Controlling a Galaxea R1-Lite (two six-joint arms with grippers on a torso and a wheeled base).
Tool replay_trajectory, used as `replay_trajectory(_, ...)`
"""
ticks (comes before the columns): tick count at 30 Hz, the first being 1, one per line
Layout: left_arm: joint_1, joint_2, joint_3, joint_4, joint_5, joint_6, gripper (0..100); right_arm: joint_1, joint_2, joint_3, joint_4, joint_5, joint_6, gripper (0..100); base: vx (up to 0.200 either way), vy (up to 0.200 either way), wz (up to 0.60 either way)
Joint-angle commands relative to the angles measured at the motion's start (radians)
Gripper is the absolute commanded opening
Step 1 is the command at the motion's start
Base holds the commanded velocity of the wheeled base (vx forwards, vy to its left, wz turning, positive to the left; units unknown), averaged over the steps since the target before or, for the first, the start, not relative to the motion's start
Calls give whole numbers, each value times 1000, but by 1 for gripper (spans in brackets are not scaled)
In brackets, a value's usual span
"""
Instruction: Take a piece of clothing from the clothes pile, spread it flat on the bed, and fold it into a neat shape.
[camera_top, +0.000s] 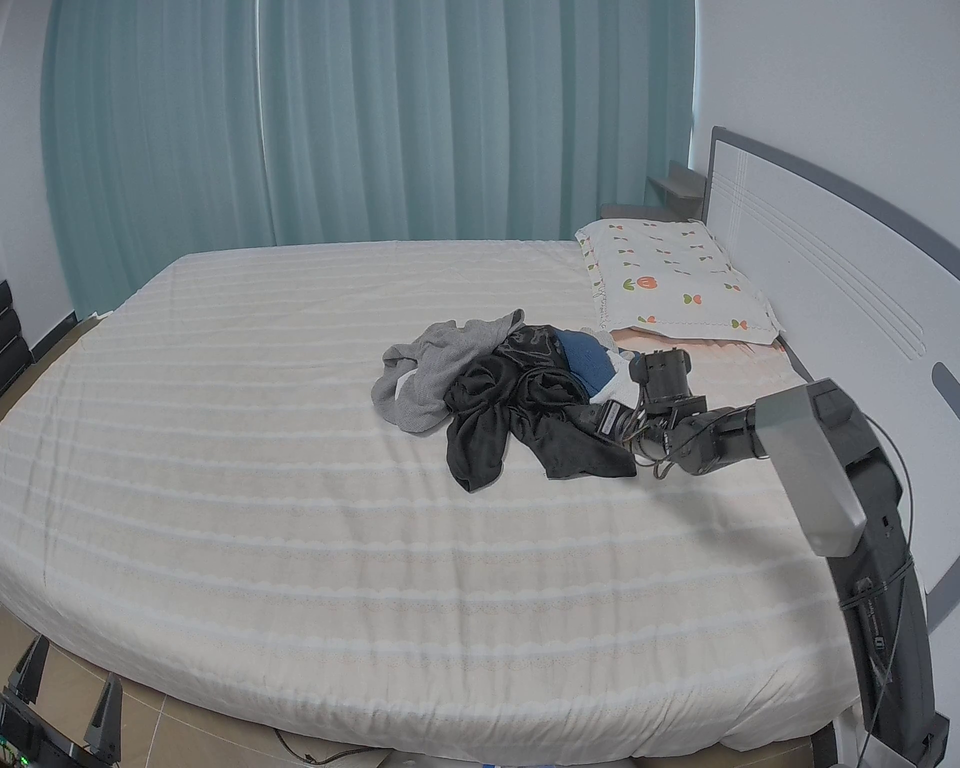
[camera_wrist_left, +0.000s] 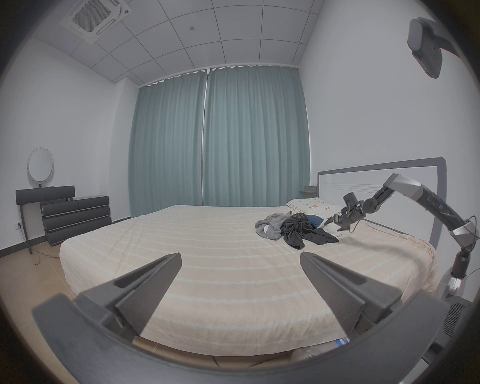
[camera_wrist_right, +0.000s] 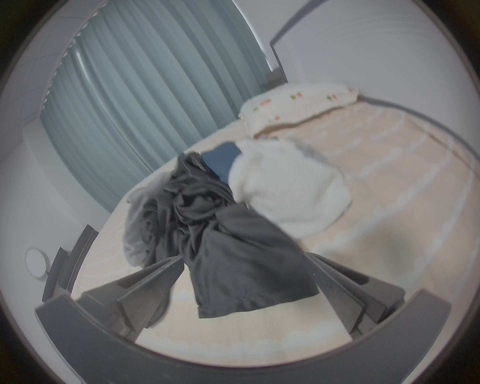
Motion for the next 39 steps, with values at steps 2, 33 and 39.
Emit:
replay_trajectory(2, 0, -16, 16, -1, 0, 0, 100, 7, 97, -39, -2, -3, 6, 100, 0, 0, 0)
replay_trajectory(33, 0, -16, 16, -1, 0, 0, 100, 31, 39, -38, -57, -3, 23, 0, 0, 0, 0)
replay_trajectory(39, 0, -16, 18, -1, 0, 0, 100, 48, -139, 200, -65, 93, 167, 0, 0, 0, 0)
